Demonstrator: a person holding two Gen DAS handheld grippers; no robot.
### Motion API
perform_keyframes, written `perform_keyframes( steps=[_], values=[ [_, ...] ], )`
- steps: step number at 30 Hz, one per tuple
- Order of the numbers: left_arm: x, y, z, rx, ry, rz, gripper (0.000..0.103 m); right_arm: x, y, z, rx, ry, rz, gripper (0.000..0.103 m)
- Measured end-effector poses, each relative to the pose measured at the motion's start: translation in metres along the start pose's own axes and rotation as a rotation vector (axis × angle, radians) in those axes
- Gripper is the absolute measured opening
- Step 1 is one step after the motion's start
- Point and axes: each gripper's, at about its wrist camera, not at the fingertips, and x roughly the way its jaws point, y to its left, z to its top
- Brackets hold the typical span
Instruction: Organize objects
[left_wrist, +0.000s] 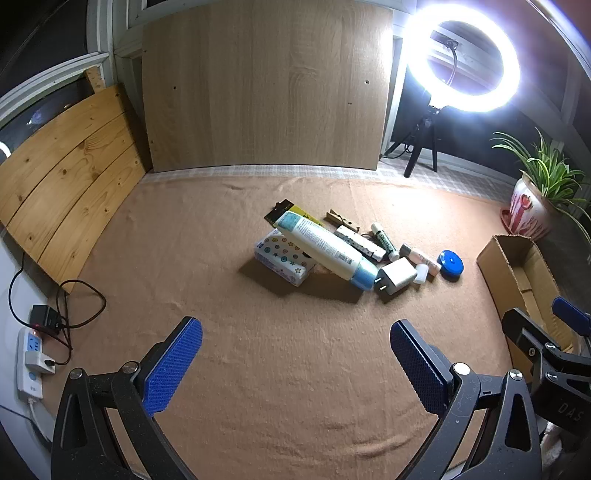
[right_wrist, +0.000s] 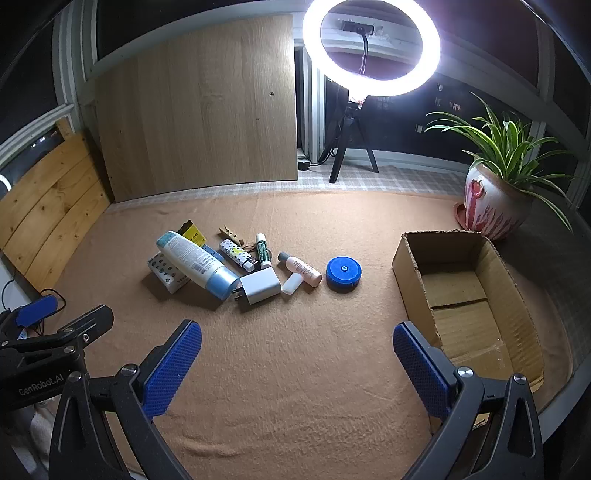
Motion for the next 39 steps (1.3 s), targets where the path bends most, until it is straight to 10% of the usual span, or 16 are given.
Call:
perform_keyframes(
  steps=[39],
  values=[
    [-0.005, 0.001, 0.000, -0.001, 0.002, 0.013, 0.103, -0.005, -0.002, -0.004, -0.011, 0.008, -0.005, 0.102]
  ],
)
